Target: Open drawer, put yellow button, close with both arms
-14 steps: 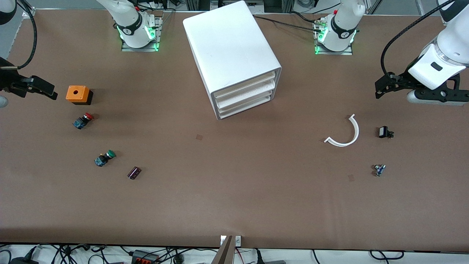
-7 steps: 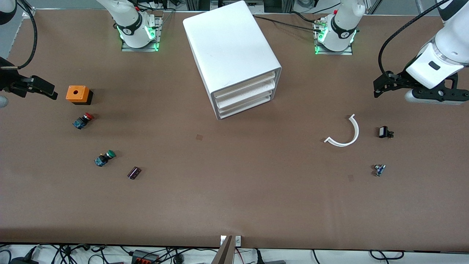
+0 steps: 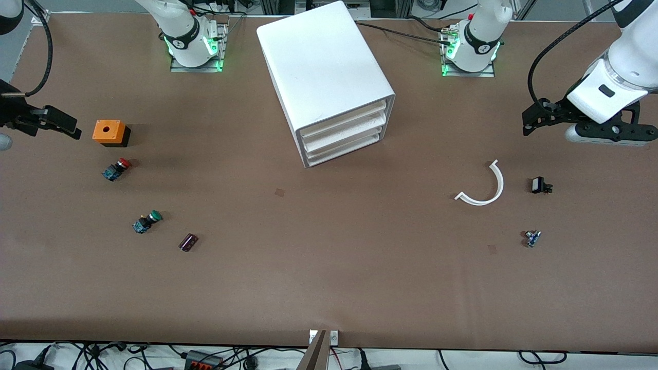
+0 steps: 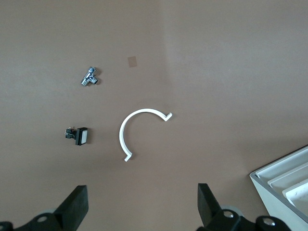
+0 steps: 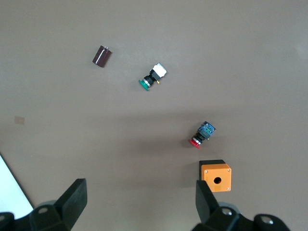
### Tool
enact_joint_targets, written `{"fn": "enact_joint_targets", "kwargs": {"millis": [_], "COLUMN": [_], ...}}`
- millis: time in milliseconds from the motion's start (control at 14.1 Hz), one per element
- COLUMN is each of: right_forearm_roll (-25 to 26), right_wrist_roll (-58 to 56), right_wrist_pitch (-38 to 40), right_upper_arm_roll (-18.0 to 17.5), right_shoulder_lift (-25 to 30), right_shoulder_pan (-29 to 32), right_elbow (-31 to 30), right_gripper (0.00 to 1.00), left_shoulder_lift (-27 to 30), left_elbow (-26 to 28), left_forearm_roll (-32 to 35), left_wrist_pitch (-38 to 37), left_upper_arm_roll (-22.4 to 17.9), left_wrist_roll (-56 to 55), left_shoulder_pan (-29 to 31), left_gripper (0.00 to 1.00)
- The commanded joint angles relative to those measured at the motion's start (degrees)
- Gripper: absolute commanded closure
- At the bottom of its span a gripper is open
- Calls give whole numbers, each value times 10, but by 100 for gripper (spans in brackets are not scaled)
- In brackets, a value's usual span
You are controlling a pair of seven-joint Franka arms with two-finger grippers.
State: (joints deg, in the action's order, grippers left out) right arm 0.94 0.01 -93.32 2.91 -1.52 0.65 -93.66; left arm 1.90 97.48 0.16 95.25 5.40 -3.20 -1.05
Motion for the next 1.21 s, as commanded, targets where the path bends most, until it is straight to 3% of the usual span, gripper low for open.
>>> {"fn": "enact_joint_targets", "kwargs": {"millis": [0,1134], "right_forearm_roll": [3,6], "right_wrist_roll": [-6,-7], "right_wrist_pitch": [3,-3], "right_upper_arm_roll": [-4,-4], "right_shoulder_lift": [8,26], "right_shoulder_pan": [2,2], "right_elbow": [-4,-28], "right_gripper": [0,0], "left_shoulder_lift": [-3,-3], "left_elbow": [-15,-15], "left_forearm_roll": [-9,-9], "left_wrist_pitch": [-15,-15], "left_upper_arm_roll": [-2,-3], "left_wrist_roll": [6,8], "left_shoulder_pan": [-3,-3], "left_gripper": [0,0]}}
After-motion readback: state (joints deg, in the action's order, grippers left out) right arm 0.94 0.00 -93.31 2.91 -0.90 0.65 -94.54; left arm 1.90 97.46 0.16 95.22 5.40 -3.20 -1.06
